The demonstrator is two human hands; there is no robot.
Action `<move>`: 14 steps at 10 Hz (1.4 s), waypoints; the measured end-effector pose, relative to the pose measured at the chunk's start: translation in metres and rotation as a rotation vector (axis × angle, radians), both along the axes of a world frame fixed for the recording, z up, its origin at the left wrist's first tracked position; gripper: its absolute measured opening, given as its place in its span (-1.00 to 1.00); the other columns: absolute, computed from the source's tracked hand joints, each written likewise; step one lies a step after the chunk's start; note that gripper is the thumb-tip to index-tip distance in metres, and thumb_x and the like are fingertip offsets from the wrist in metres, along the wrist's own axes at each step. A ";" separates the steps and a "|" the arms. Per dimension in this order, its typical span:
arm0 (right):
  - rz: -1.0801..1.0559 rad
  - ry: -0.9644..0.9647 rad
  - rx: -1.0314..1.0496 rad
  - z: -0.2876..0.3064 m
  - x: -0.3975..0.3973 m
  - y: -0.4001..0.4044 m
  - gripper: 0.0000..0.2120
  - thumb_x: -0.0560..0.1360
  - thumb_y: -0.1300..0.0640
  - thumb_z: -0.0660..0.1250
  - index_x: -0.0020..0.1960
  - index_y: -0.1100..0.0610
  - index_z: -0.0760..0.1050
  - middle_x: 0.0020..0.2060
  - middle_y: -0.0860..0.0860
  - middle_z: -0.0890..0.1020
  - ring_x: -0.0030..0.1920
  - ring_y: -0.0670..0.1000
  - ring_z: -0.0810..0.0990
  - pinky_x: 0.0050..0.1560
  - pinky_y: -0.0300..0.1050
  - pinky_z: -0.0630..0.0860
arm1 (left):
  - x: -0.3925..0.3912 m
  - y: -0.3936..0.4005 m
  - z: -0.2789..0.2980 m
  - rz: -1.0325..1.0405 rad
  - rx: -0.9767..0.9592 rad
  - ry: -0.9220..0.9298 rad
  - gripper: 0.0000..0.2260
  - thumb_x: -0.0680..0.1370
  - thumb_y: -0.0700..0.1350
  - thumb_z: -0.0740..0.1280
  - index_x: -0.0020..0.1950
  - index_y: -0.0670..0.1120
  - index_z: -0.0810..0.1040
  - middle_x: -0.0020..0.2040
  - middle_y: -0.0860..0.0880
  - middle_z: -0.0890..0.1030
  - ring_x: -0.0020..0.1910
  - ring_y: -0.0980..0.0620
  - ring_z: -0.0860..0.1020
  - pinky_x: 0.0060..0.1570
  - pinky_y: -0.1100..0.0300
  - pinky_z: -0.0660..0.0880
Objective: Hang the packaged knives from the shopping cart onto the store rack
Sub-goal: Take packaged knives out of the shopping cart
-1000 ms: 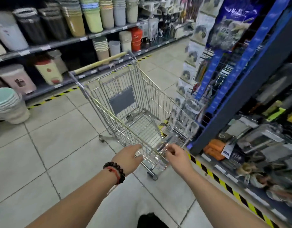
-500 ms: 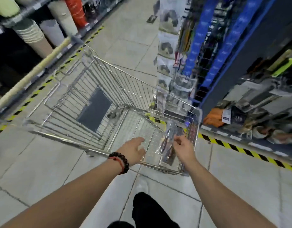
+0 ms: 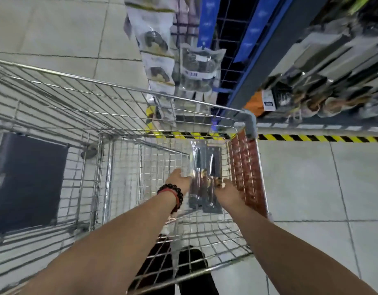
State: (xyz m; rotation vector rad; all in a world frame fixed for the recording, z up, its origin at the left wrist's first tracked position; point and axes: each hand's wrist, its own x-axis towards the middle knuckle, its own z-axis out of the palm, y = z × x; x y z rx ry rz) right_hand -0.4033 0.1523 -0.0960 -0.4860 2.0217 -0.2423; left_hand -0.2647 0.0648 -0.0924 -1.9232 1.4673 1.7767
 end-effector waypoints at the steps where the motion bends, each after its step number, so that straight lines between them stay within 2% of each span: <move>1: -0.066 -0.017 0.019 -0.056 0.003 -0.013 -0.55 0.61 0.08 0.26 0.45 0.15 0.26 -0.12 0.06 0.57 -0.32 -0.05 0.51 -0.40 -0.24 0.37 | -0.020 -0.015 -0.057 0.113 0.085 0.052 -0.40 0.58 -0.10 0.27 0.56 -0.08 0.07 0.39 -0.11 0.41 0.29 -0.08 0.45 0.25 0.09 0.39; 2: -0.179 0.008 0.137 -0.104 0.011 -0.019 -0.44 0.63 -0.05 0.19 0.56 -0.08 0.06 0.12 0.16 0.56 -0.20 0.03 0.54 -0.13 -0.19 0.48 | -0.038 -0.017 -0.099 0.167 0.117 0.013 -0.36 0.58 -0.08 0.29 0.57 -0.11 0.05 0.54 -0.14 0.16 0.48 -0.14 0.22 0.42 0.03 0.19; 3: -0.078 0.202 0.070 -0.140 0.015 -0.011 -0.37 0.48 -0.27 0.12 0.49 -0.05 0.20 0.22 0.16 0.48 0.08 0.10 0.53 0.15 0.06 0.47 | -0.053 -0.004 -0.119 -0.091 -0.028 -0.124 -0.38 0.51 0.04 0.33 0.51 -0.03 0.17 0.47 -0.12 0.23 0.42 -0.18 0.27 0.41 0.02 0.25; 4: -0.219 0.187 -0.045 -0.146 0.020 -0.003 -0.25 0.33 -0.43 -0.02 0.38 -0.05 0.33 0.23 0.13 0.52 0.22 0.16 0.52 0.24 0.24 0.45 | -0.068 0.008 -0.122 -0.135 -0.039 -0.157 -0.28 0.48 0.09 0.34 0.54 0.00 0.07 0.45 -0.12 0.25 0.43 -0.21 0.25 0.41 0.02 0.26; 5: -0.125 0.294 0.053 -0.150 0.015 -0.008 -0.45 0.50 -0.09 0.26 0.41 -0.07 0.14 0.08 0.09 0.58 -0.01 0.12 0.59 0.01 0.04 0.56 | -0.073 0.004 -0.126 0.022 0.017 -0.093 -0.39 0.42 -0.01 0.43 0.39 0.00 0.24 0.26 -0.10 0.40 0.23 -0.16 0.45 0.27 0.03 0.43; 6: -0.148 0.173 0.154 -0.126 0.014 -0.009 -0.15 0.49 0.12 0.37 0.54 -0.09 -0.15 -0.10 0.01 0.57 -0.25 -0.04 0.56 -0.33 -0.20 0.48 | -0.068 -0.002 -0.130 0.114 0.027 -0.053 -0.57 0.43 -0.16 0.46 0.16 -0.02 0.30 0.06 -0.05 0.53 -0.02 -0.06 0.56 0.09 0.04 0.56; 7: -0.211 0.104 0.172 -0.112 0.014 -0.006 -0.10 0.51 0.22 0.38 0.57 -0.13 -0.17 -0.21 -0.07 0.48 -0.40 -0.15 0.43 -0.59 -0.29 0.34 | -0.055 0.000 -0.131 0.036 -0.005 -0.042 -0.60 0.48 -0.24 0.39 0.23 -0.06 0.30 0.06 -0.07 0.57 -0.06 -0.05 0.59 -0.03 0.09 0.60; 8: -0.185 0.106 0.150 -0.109 0.010 0.001 -0.11 0.49 0.23 0.39 0.57 -0.10 -0.11 -0.18 -0.04 0.49 -0.36 -0.12 0.45 -0.51 -0.25 0.39 | -0.038 0.004 -0.130 -0.047 -0.027 -0.043 -0.48 0.44 -0.17 0.45 0.29 -0.06 0.26 0.06 -0.04 0.57 -0.08 -0.02 0.59 -0.11 0.15 0.59; 9: -0.198 0.064 0.115 -0.099 0.004 0.002 -0.38 0.41 0.33 0.40 0.37 0.10 0.21 -0.08 0.05 0.56 -0.23 -0.03 0.54 -0.33 -0.17 0.53 | -0.021 0.008 -0.125 -0.050 -0.005 -0.097 -0.50 0.39 -0.17 0.50 0.20 -0.03 0.31 -0.02 -0.02 0.58 -0.16 0.02 0.57 -0.24 0.23 0.53; 10: -0.214 -0.034 0.077 -0.083 0.006 0.002 -0.58 0.36 0.32 0.47 0.14 0.18 0.39 -0.18 0.01 0.56 -0.23 -0.08 0.54 -0.33 -0.20 0.49 | -0.005 0.009 -0.119 -0.033 -0.052 -0.146 -0.56 0.36 -0.19 0.52 0.12 -0.05 0.38 -0.01 -0.05 0.57 -0.21 0.05 0.53 -0.31 0.28 0.49; 11: -0.318 -0.121 0.005 -0.066 0.014 0.002 -0.52 0.29 0.33 0.52 0.09 0.12 0.37 -0.13 0.03 0.60 -0.17 -0.02 0.62 -0.20 -0.10 0.61 | 0.005 0.004 -0.100 0.078 0.004 -0.184 -0.48 0.34 -0.16 0.54 0.10 0.02 0.27 0.09 -0.04 0.34 -0.10 0.00 0.48 -0.21 0.24 0.54; 12: -0.388 -0.182 -0.103 -0.033 0.020 0.003 -0.42 0.30 0.35 0.50 0.19 0.12 0.29 -0.09 0.04 0.59 -0.10 0.01 0.63 -0.04 0.02 0.64 | 0.010 0.000 -0.069 0.157 0.118 -0.048 -0.52 0.37 -0.31 0.49 0.14 -0.10 0.30 0.11 -0.10 0.45 -0.11 -0.02 0.52 -0.18 0.16 0.52; 13: -0.440 -0.235 -0.271 0.020 0.020 0.010 -0.39 0.34 0.37 0.50 0.25 0.12 0.25 -0.07 0.00 0.55 -0.06 -0.06 0.59 -0.05 -0.15 0.57 | 0.009 -0.006 -0.021 0.176 0.102 0.112 -0.44 0.29 -0.30 0.55 0.21 -0.16 0.39 0.07 -0.15 0.60 -0.07 -0.08 0.61 -0.15 0.06 0.57; 14: -0.521 -0.285 -0.437 0.081 0.013 0.021 -0.27 0.23 0.10 0.63 0.25 -0.03 0.30 0.07 0.02 0.58 0.10 0.04 0.60 0.12 -0.08 0.53 | -0.002 -0.013 0.049 0.145 -0.010 0.273 -0.40 0.30 -0.15 0.60 0.22 -0.02 0.38 0.14 -0.02 0.58 0.04 -0.01 0.58 0.09 0.00 0.52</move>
